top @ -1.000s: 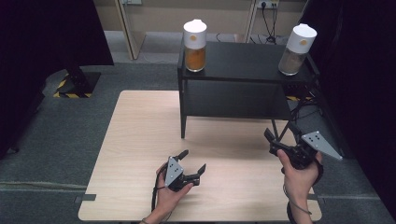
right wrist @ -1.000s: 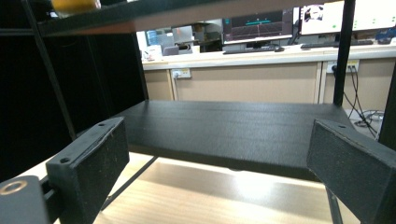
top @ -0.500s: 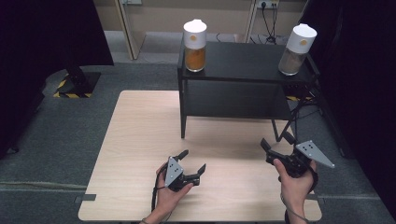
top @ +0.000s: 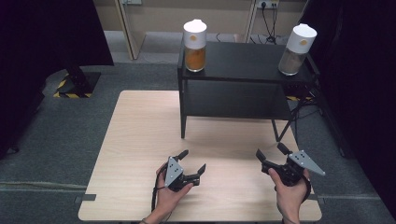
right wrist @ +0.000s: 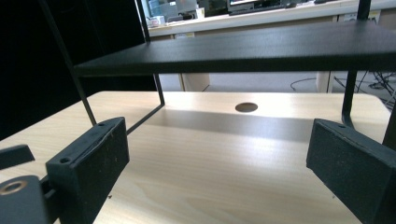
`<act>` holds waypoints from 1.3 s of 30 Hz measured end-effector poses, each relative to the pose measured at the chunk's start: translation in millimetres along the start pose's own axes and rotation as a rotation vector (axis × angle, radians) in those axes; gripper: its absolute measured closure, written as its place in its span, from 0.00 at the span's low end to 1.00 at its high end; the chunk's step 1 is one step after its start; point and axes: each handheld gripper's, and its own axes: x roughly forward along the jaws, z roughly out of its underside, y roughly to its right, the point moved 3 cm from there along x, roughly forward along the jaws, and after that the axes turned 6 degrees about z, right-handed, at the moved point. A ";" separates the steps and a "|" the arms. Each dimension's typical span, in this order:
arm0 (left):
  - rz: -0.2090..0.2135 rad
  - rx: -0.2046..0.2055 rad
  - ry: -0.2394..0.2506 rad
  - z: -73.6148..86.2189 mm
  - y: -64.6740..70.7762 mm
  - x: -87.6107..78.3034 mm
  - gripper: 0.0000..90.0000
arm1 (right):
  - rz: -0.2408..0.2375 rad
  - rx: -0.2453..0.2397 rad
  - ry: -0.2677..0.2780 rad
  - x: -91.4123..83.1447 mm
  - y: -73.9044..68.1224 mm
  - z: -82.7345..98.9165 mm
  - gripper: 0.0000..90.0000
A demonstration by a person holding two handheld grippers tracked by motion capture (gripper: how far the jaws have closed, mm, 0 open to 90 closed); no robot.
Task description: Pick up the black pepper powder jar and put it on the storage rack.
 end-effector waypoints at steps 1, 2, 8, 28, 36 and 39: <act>0.000 0.000 0.000 0.0 0.0 0.0 0.15 | 0.000 0.000 -0.003 0.0 0.1 1.7 0.07; 0.001 0.000 -0.001 -0.1 -0.1 0.0 0.15 | 0.001 0.000 -0.008 0.0 -0.1 3.2 0.07; 0.000 0.001 0.000 0.0 0.0 -0.1 0.15 | 0.002 0.004 -0.032 1.6 0.3 12.5 0.07; -0.001 0.001 0.002 0.3 0.3 -0.1 0.15 | 0.017 0.019 -0.093 3.4 5.4 50.6 0.07; -0.001 0.003 0.002 0.3 0.5 -0.1 0.15 | 0.017 0.011 -0.093 2.8 4.8 60.9 0.07; -0.001 0.004 0.003 0.5 0.6 -0.2 0.15 | 0.015 0.006 -0.083 1.9 4.3 62.4 0.07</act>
